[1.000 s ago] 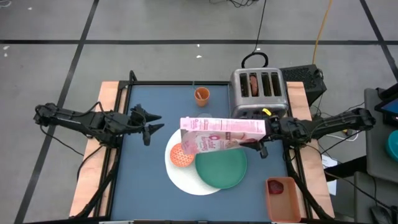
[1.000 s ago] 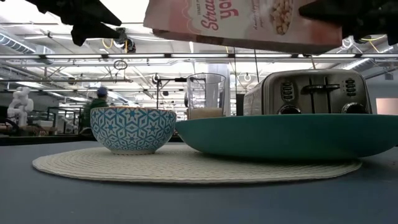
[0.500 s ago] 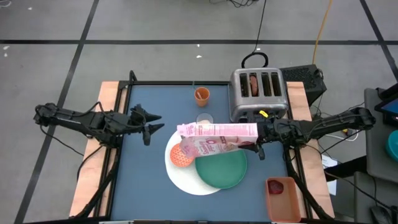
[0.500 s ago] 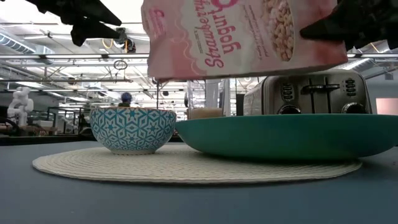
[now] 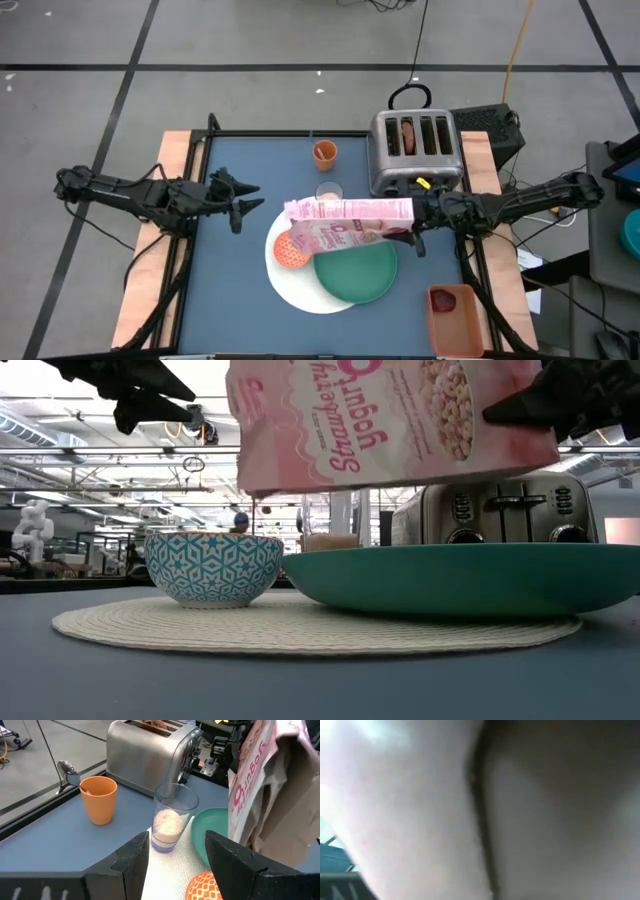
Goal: Arrange a breakfast setting
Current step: Pour the cereal from the cereal box into the orange bowl
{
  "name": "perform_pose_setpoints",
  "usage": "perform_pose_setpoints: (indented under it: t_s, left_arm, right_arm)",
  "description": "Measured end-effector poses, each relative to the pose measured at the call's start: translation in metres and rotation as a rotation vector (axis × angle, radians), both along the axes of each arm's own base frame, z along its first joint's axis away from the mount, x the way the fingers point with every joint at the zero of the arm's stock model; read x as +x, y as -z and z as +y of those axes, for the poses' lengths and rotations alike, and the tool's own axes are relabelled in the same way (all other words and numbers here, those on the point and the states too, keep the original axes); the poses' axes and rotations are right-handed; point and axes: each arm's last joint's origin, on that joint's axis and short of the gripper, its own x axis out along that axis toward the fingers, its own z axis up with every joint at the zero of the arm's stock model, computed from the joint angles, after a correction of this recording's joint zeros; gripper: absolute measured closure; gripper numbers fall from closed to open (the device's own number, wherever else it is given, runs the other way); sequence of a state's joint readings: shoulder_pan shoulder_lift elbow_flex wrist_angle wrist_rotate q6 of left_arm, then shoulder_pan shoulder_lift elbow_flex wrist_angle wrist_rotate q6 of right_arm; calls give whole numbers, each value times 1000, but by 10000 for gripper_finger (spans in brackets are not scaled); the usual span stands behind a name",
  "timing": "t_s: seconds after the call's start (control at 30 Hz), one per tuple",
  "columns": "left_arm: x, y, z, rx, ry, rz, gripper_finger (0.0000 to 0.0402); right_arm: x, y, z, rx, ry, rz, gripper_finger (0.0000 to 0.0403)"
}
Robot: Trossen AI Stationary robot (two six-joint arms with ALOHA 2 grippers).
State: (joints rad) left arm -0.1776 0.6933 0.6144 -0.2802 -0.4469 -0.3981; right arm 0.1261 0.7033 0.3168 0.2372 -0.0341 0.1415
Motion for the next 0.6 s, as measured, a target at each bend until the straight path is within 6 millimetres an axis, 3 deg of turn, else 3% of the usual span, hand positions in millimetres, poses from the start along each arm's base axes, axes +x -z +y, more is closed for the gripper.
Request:
perform_pose_setpoints:
  t_s: [0.13,0.6]
  left_arm:
    - [0,0,0,0,0,0,204]
    - [0,0,0,-6,-2,-2,204]
  right_arm:
    - [1,8,0,6,6,71,188]
    - [4,-1,0,-2,5,-29,188]
